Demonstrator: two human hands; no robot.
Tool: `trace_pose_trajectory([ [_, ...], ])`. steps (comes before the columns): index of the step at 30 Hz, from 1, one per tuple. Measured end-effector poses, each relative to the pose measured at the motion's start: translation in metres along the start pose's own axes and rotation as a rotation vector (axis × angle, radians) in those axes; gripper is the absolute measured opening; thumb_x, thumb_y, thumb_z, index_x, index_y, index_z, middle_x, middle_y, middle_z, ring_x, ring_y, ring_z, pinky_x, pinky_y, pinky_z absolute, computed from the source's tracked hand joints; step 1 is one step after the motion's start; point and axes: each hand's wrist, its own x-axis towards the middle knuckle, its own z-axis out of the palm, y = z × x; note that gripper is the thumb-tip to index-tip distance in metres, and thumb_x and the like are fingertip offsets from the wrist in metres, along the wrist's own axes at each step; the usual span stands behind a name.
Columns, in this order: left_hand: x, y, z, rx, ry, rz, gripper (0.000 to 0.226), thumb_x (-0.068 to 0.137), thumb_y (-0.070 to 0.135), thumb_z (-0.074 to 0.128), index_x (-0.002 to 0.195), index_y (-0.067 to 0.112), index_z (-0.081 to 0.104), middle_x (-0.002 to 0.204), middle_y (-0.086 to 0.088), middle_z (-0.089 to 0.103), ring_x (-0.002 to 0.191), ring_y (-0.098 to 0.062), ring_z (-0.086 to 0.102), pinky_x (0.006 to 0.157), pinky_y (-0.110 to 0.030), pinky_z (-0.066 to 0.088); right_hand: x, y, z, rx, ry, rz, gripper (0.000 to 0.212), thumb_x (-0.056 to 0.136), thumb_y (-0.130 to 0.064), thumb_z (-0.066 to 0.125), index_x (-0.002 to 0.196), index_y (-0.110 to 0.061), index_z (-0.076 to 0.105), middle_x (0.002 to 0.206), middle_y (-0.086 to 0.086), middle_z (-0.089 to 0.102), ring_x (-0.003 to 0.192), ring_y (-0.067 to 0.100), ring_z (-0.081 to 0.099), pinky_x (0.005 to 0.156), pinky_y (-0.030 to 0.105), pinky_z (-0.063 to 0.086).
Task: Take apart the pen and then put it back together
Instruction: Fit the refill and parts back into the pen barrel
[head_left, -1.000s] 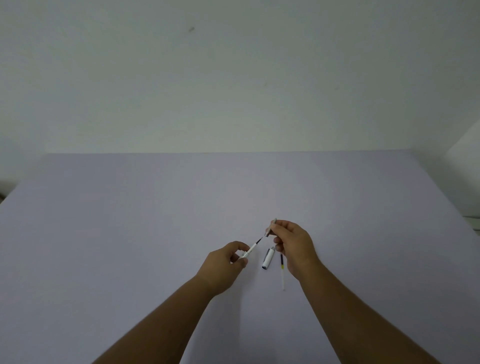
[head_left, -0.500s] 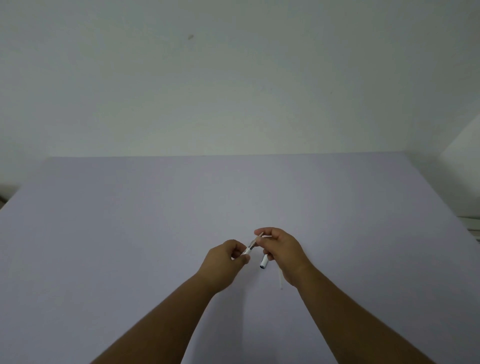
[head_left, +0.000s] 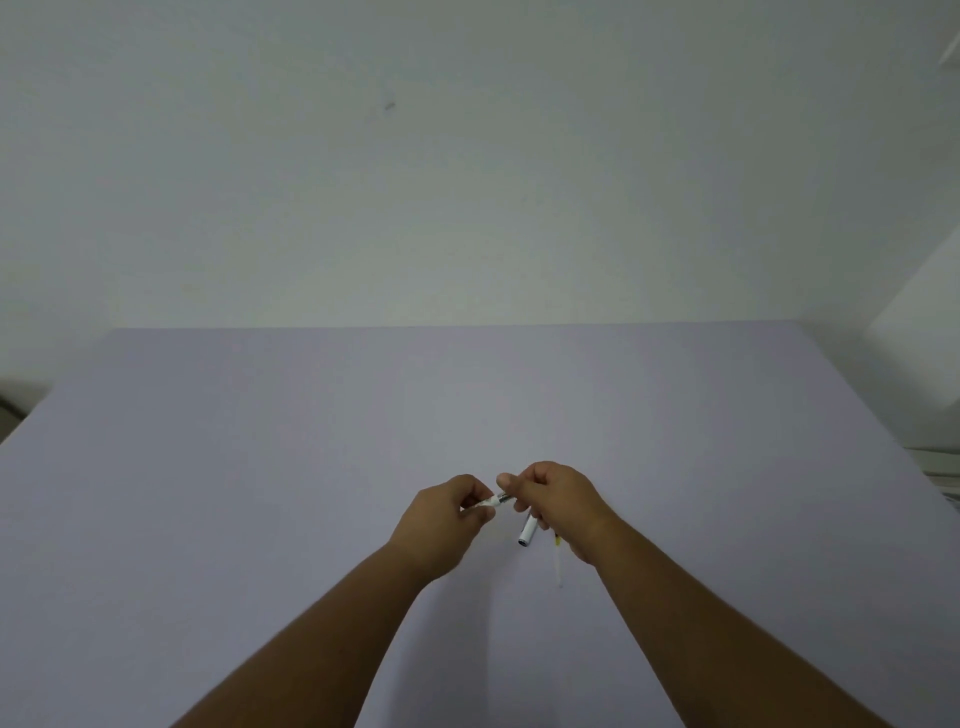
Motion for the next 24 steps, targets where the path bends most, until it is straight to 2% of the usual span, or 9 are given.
trace_pose_trajectory([
  [4,-0.003,0.007,-0.005,-0.011,0.032,0.034,0.006,0.092,0.026,0.055,0.090,0.023,0.059,0.085,0.000,0.065,0.069,-0.012,0.053,0.063,-0.021,0.043,-0.006,-0.007,-0.004,0.070,-0.040,-0.049,0.005,0.083,-0.020,0.067,0.084,-0.016,0.070,0.076,0.000,0.065,0.065,0.014,0.050,0.063,0.025,0.045],
  [8,-0.005,0.017,-0.010,0.024,0.052,0.087,0.007,0.093,0.025,0.055,0.087,0.023,0.056,0.077,0.006,0.057,0.063,-0.006,0.047,0.057,-0.016,0.036,-0.011,-0.017,-0.007,0.014,0.011,0.003,0.031,0.082,-0.043,0.067,0.074,-0.012,0.066,0.068,0.000,0.065,0.059,0.012,0.051,0.058,0.024,0.044],
  [10,-0.005,0.021,-0.011,0.011,0.063,0.089,0.007,0.093,0.025,0.055,0.087,0.023,0.057,0.078,0.004,0.059,0.063,-0.007,0.047,0.056,-0.016,0.037,-0.012,-0.019,-0.008,0.087,-0.003,-0.014,0.023,0.084,-0.039,0.066,0.083,-0.016,0.068,0.080,0.000,0.068,0.067,0.013,0.053,0.062,0.025,0.046],
  [12,-0.005,0.023,-0.013,-0.012,0.068,0.085,0.006,0.093,0.025,0.055,0.087,0.024,0.058,0.081,0.003,0.060,0.064,-0.008,0.048,0.057,-0.017,0.038,-0.013,-0.020,-0.010,0.188,-0.020,-0.051,0.010,0.086,-0.026,0.066,0.088,-0.017,0.069,0.085,0.001,0.068,0.071,0.014,0.054,0.065,0.026,0.047],
  [15,-0.006,0.026,-0.014,-0.017,0.065,0.096,0.007,0.092,0.025,0.055,0.086,0.024,0.057,0.079,0.005,0.059,0.065,-0.008,0.048,0.058,-0.018,0.039,-0.015,-0.024,-0.011,0.127,0.024,-0.025,0.024,0.083,-0.033,0.068,0.078,-0.010,0.067,0.070,0.002,0.063,0.062,0.013,0.050,0.059,0.024,0.045],
  [17,-0.007,0.028,-0.016,-0.022,0.075,0.099,0.007,0.092,0.025,0.055,0.086,0.024,0.057,0.078,0.005,0.058,0.064,-0.008,0.048,0.058,-0.018,0.039,-0.015,-0.025,-0.011,0.096,0.040,-0.008,0.029,0.082,-0.040,0.068,0.078,-0.011,0.066,0.070,0.000,0.062,0.062,0.013,0.050,0.059,0.024,0.044],
  [19,-0.006,0.029,-0.018,-0.023,0.085,0.091,0.006,0.093,0.025,0.055,0.087,0.024,0.057,0.077,0.006,0.058,0.063,-0.008,0.048,0.056,-0.018,0.038,-0.013,-0.025,-0.011,0.199,-0.016,-0.044,0.014,0.085,-0.029,0.067,0.088,-0.015,0.068,0.080,-0.001,0.064,0.070,0.014,0.052,0.064,0.025,0.045],
  [21,-0.006,0.029,-0.020,-0.023,0.083,0.094,0.006,0.093,0.025,0.055,0.087,0.025,0.058,0.076,0.006,0.058,0.063,-0.008,0.047,0.056,-0.018,0.038,-0.013,-0.026,-0.012,0.239,-0.035,-0.070,0.007,0.085,-0.019,0.067,0.089,-0.013,0.070,0.077,-0.001,0.062,0.070,0.014,0.052,0.065,0.025,0.045],
  [24,-0.007,0.032,-0.019,-0.024,0.079,0.111,0.006,0.092,0.025,0.056,0.087,0.023,0.058,0.078,0.005,0.059,0.063,-0.008,0.047,0.058,-0.019,0.039,-0.012,-0.028,-0.011,0.161,0.032,-0.007,0.026,0.082,-0.035,0.069,0.078,-0.009,0.066,0.067,0.001,0.058,0.061,0.013,0.048,0.059,0.024,0.043],
])
